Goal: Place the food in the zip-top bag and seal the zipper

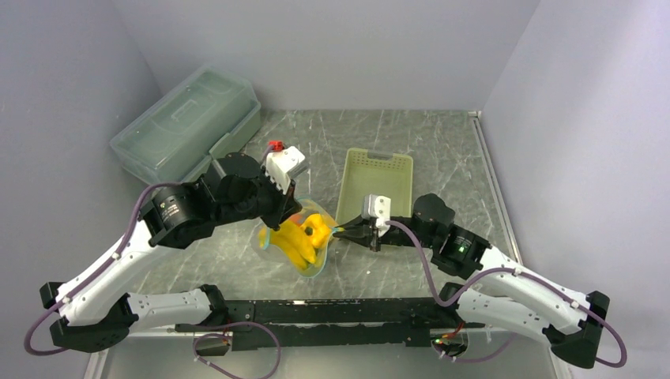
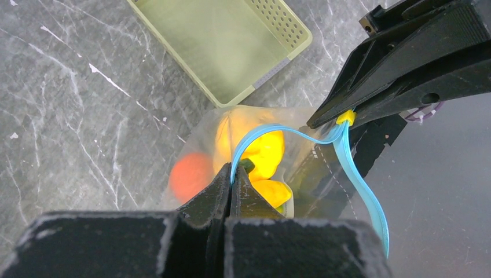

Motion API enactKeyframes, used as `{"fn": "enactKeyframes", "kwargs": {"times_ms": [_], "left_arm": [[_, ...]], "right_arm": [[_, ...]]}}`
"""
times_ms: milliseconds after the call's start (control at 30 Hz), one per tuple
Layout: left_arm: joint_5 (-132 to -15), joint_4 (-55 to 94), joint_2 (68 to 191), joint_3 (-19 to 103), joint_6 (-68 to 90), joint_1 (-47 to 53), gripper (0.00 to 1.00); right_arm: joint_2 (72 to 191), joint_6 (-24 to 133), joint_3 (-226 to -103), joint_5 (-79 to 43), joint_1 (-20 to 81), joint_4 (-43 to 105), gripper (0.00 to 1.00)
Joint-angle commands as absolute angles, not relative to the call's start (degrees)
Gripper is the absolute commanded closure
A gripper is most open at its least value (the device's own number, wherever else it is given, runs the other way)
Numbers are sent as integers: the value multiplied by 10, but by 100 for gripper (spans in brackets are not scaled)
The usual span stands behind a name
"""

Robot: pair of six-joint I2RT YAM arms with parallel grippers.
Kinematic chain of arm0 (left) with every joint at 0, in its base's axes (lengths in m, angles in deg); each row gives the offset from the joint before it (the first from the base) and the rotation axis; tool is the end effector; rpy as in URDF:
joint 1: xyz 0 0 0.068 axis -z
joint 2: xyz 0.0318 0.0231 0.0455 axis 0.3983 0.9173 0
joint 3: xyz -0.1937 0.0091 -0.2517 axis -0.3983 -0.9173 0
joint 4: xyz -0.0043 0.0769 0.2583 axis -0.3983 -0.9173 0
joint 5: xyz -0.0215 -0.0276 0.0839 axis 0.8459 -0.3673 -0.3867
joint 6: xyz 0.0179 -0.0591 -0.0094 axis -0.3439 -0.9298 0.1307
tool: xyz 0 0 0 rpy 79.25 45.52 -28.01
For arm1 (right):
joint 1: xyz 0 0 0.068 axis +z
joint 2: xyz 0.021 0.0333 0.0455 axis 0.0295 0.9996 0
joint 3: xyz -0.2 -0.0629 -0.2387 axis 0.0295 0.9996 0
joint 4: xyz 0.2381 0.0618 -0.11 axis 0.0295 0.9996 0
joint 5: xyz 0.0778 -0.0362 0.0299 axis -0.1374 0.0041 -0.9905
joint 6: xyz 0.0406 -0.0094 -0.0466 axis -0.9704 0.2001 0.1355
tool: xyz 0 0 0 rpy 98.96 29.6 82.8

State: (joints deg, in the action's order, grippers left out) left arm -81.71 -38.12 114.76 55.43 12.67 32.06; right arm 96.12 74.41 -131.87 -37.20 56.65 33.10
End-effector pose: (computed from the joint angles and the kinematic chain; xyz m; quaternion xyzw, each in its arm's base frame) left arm 0.1001 -0.1459 0.4839 0.3332 0.8003 -0.2721 0.4176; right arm 0.0829 0.1562 0.3739 -0.5330 0.5065 0.3977 0.5488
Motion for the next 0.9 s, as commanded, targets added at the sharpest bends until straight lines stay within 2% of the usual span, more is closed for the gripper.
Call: {"fn": "enactKeyframes", "kwargs": {"times_ms": [0, 233, 300, 400, 467, 567, 867], "left_arm": [[-817, -368, 1134, 577, 116, 319, 100], [-833, -371, 1124, 566, 121, 319, 99], [-840, -370, 1120, 557, 122, 319, 86], [-846, -371, 1119, 548, 123, 319, 60], [-850, -370, 1118, 545, 123, 320, 46], [-857, -363, 1113, 539, 124, 319, 32], [-798, -334, 1116, 541, 138, 319, 31]], "right_arm": [[935, 759, -1338, -359, 569, 338, 100], [897, 761, -1343, -330, 568, 360, 100], [890, 759, -1351, -327, 568, 367, 100], [901, 759, -1383, -331, 568, 397, 100], [919, 760, -1416, -331, 568, 432, 100], [951, 764, -1470, -338, 569, 494, 100], [992, 763, -1517, -350, 569, 539, 100]]}}
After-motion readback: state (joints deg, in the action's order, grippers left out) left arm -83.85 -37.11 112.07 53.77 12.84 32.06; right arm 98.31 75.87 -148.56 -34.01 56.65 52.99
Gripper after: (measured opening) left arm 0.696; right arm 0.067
